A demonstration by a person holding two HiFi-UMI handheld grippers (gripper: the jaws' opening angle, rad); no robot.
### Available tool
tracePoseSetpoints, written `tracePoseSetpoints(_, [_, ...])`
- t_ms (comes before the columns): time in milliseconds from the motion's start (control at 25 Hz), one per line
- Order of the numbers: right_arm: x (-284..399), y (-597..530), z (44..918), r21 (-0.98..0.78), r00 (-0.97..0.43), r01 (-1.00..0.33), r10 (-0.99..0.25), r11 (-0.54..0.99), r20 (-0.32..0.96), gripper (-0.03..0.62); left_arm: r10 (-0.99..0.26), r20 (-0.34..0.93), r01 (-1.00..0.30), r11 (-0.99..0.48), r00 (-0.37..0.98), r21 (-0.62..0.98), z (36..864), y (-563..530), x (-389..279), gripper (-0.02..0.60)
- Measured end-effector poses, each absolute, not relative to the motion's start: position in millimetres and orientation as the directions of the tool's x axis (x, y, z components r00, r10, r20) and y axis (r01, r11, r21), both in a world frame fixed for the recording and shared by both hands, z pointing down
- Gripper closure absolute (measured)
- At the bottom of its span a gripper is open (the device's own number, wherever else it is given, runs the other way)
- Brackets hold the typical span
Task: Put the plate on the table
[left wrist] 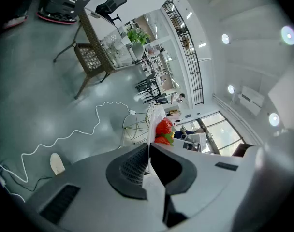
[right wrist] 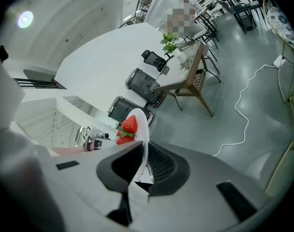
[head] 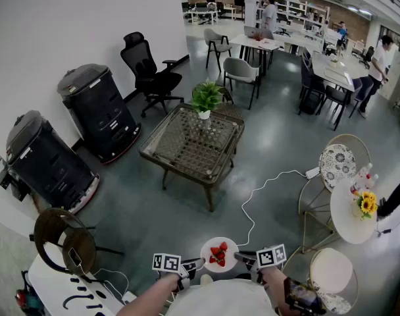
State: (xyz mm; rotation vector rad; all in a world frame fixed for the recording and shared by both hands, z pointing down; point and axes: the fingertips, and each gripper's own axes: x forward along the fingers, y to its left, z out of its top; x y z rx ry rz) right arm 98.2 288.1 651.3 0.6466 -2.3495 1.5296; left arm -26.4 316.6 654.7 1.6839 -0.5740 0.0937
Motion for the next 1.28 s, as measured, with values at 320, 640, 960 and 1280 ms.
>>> tracePoseSetpoints(320, [73, 285, 645, -0.786, -0.86, -0.51, -0.231, 0.349, 0.455, 0.563, -0.33, 0.341, -0.39, -0.094, 0.88, 0.916, 644, 316, -49, 0.571])
tracePoseSetpoints(640, [71, 279, 647, -0.785, -0.85, -0.526, -0.238, 0.328, 0.47, 0.563, -0.343, 0.335, -0.391, -0.108, 0.877, 0.914, 642, 311, -51, 0.571])
tracePoseSetpoints(960, [73, 276, 650, -0.783, -0.85, -0.527, -0.231, 0.33, 0.474, 0.563, -0.359, 0.338, -0.399, -0.11, 0.87, 0.91, 645, 308, -50, 0.571])
tracePoseSetpoints(1280, [64, 273, 648, -0.779, -0.849, -0.529, -0.227, 0.337, 0.478, 0.565, -0.37, 0.337, -0.4, -0.109, 0.866, 0.91, 644, 306, -57, 0.571])
